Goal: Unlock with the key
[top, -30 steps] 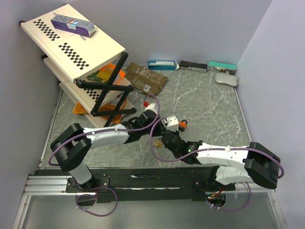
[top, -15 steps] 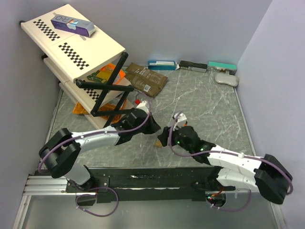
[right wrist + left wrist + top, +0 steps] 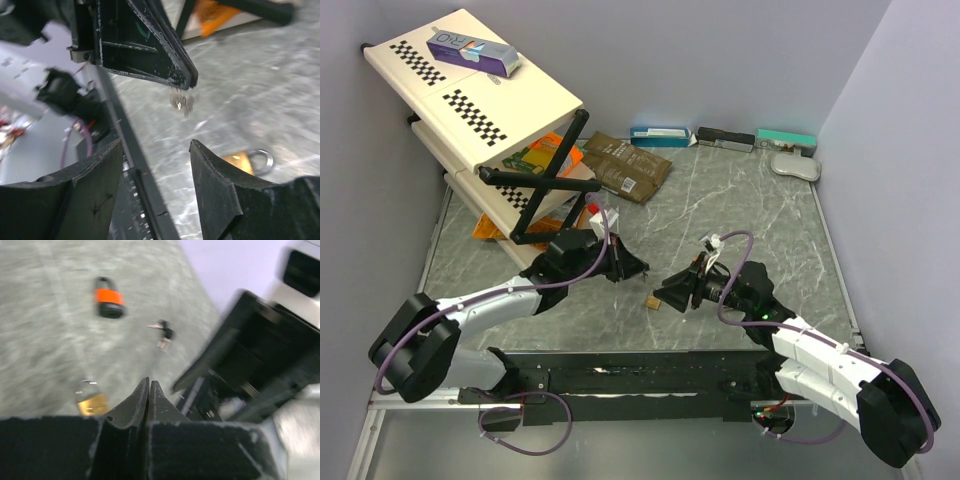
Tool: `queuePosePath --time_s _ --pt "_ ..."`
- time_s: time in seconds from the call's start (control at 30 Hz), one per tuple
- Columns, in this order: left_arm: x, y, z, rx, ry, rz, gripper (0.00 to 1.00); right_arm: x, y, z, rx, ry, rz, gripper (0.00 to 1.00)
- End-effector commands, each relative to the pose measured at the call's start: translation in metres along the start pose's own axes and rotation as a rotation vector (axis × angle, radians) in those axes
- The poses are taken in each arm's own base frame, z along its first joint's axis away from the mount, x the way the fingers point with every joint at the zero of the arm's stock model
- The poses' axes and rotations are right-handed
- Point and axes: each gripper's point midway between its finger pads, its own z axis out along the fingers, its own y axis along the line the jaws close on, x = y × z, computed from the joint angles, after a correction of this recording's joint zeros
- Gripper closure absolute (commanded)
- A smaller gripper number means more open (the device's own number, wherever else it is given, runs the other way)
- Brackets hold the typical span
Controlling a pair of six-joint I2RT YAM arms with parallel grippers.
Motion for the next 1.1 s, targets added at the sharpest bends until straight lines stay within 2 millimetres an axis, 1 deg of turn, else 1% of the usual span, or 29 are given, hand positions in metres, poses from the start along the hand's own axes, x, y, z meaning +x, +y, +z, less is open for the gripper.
queuePosePath --time_s 0.0,0.1,0.13,0.2,0.33,0.4,0.5,0.63,0.83,0.97,1.07 --pt "-0.006 -0.053 -0.019 0.279 0.007 0.138 0.99 -0.020 0.039 -0.002 -0.192 -0.022 -0.051 0.38" --pt "0.000 -0.066 -0.027 0.362 0.026 0.158 0.99 -0.023 0.045 -0.001 -0.226 -0.028 -0.044 0.41" --pt "0.002 -0.069 -0.028 0.382 0.035 0.165 0.99 -0.023 0.046 -0.001 -0.228 -0.030 -0.039 0.44" --pt "0.006 -0.075 -0.032 0.422 0.061 0.172 0.99 -0.024 0.044 0.000 -0.223 -0.033 -0.039 0.46" --pt "0.011 -0.081 -0.036 0.464 0.087 0.182 0.99 -0.025 0.046 -0.001 -0.229 -0.042 -0.045 0.47" --pt "0.010 -0.082 -0.036 0.471 0.085 0.186 0.99 -0.027 0.050 -0.001 -0.242 -0.040 -0.050 0.48" --pt "0.010 -0.085 -0.038 0.491 0.081 0.187 0.99 -0.025 0.049 0.000 -0.249 -0.033 -0.045 0.51" --pt "0.012 -0.085 -0.037 0.497 0.090 0.183 0.99 -0.024 0.052 0.001 -0.278 -0.032 -0.029 0.54" --pt "0.014 -0.083 -0.035 0.495 0.095 0.180 0.99 -0.029 0.060 0.003 -0.325 -0.045 -0.021 0.59" --pt "0.013 -0.082 -0.033 0.495 0.095 0.178 0.99 -0.024 0.063 0.006 -0.347 -0.026 -0.007 0.62" --pt "0.013 -0.081 -0.033 0.492 0.096 0.178 0.99 -0.021 0.064 0.008 -0.356 -0.015 0.001 0.67"
